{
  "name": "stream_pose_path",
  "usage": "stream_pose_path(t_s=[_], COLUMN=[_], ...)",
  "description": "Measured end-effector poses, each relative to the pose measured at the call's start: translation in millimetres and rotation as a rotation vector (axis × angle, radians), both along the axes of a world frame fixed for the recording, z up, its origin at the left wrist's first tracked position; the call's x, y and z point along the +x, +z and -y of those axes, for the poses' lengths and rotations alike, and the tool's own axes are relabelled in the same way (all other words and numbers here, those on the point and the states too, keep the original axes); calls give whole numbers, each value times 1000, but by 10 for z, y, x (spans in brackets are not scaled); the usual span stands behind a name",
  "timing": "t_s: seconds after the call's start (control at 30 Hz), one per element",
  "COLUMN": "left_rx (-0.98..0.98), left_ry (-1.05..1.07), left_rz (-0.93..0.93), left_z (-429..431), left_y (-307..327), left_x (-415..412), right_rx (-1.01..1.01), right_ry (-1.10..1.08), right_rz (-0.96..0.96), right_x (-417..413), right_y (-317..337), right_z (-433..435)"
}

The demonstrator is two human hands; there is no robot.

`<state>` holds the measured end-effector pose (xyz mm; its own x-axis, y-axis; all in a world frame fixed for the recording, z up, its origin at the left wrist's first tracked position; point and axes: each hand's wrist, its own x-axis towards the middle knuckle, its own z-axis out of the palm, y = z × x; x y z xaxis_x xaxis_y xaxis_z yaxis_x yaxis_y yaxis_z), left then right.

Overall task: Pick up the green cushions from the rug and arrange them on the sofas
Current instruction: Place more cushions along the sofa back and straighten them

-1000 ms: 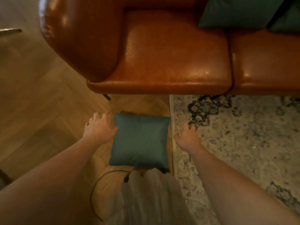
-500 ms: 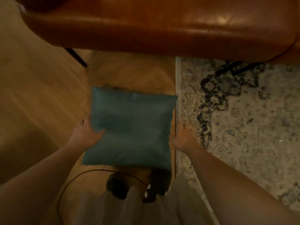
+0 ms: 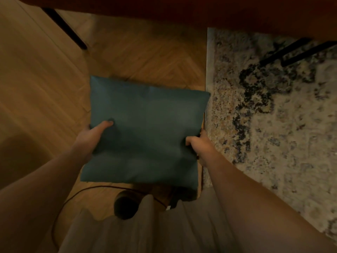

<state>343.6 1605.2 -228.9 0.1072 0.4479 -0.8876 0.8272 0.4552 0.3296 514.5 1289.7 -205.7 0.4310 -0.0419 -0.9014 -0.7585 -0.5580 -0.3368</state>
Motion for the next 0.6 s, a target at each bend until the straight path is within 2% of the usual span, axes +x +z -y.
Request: stream_pose_path(t_s=[0.1, 0.17, 0.43, 0.6], left_rx=[-84, -69, -86, -62], left_ry=[123, 155, 94, 34], left_rz=[72, 107, 216, 262], left_z=[90, 188, 416, 300], left_y=[167, 435, 1724, 2746], left_x=[-37, -48, -79, -63], right_rx=[-24, -40, -54, -23], right_ry=[-16, -29, -64, -87], right_rz=[29, 44, 85, 117], right_x=[-95, -133, -188, -103], right_y=[102, 286, 1387, 2345], right_z=[66, 117, 250, 220])
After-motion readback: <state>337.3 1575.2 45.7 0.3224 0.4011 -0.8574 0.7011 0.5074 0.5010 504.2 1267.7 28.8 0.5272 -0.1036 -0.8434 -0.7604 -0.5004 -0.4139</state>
